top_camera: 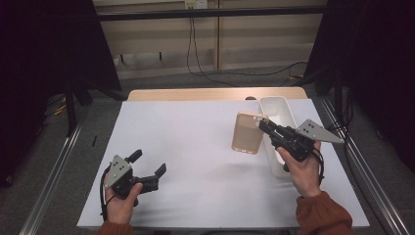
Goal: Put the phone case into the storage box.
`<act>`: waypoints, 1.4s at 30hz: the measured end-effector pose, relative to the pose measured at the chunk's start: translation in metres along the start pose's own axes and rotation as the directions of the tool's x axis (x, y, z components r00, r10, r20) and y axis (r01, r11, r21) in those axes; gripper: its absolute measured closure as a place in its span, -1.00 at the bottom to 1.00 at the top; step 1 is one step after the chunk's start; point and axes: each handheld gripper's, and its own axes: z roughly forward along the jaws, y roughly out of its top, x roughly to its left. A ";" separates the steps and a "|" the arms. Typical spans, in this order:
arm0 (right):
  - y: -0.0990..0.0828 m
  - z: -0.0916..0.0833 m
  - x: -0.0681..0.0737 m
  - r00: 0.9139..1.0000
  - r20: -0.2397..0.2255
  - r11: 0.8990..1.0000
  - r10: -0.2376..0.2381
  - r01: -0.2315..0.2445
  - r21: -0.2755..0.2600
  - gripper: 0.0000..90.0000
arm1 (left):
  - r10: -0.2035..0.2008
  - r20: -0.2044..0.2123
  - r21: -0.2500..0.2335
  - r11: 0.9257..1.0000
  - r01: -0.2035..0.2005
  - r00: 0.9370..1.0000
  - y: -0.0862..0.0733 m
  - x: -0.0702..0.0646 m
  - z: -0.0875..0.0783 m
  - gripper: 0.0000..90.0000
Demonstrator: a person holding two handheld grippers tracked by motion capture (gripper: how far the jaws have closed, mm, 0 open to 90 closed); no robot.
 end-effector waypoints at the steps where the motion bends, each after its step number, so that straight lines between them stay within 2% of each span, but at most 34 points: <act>1: 0.002 0.000 -0.001 1.000 0.001 1.000 -0.003 0.003 -0.003 0.82 | -0.003 -0.004 -0.002 1.000 0.003 1.000 0.000 0.001 0.000 -0.95; 3: 0.005 0.001 -0.003 1.000 0.002 1.000 -0.003 0.003 -0.012 0.82 | -0.020 -0.014 -0.012 1.000 0.020 1.000 -0.001 0.002 -0.001 -0.95; 8: 0.012 0.003 -0.008 1.000 0.009 1.000 -0.009 0.009 -0.019 0.82 | -0.015 -0.016 -0.009 1.000 0.015 1.000 -0.004 0.003 -0.002 -0.95; 11: 0.015 0.003 -0.012 1.000 0.017 1.000 -0.003 0.003 -0.022 0.82 | -0.033 -0.018 -0.005 0.999 0.033 0.999 -0.006 0.005 -0.002 -0.95; 15: 0.020 0.004 -0.016 1.000 0.018 0.999 -0.008 0.008 -0.031 0.82 | -0.021 -0.023 0.003 1.000 0.021 1.000 -0.008 0.005 -0.003 -0.94; 18: 0.025 0.004 -0.020 1.000 0.019 0.999 -0.012 0.013 -0.039 0.82 | -0.031 -0.021 -0.001 1.000 0.031 0.999 -0.008 0.004 -0.002 -0.94; 28: 0.046 0.004 -0.035 0.998 0.047 0.997 -0.028 0.031 -0.064 0.82 | -0.029 0.004 0.003 1.000 0.029 1.000 -0.007 0.000 -0.002 -0.94; 42: 0.062 -0.004 -0.061 0.994 0.103 0.995 -0.033 0.042 -0.091 0.82 | -0.029 -0.013 0.004 1.000 0.030 0.999 -0.008 0.002 -0.003 -0.94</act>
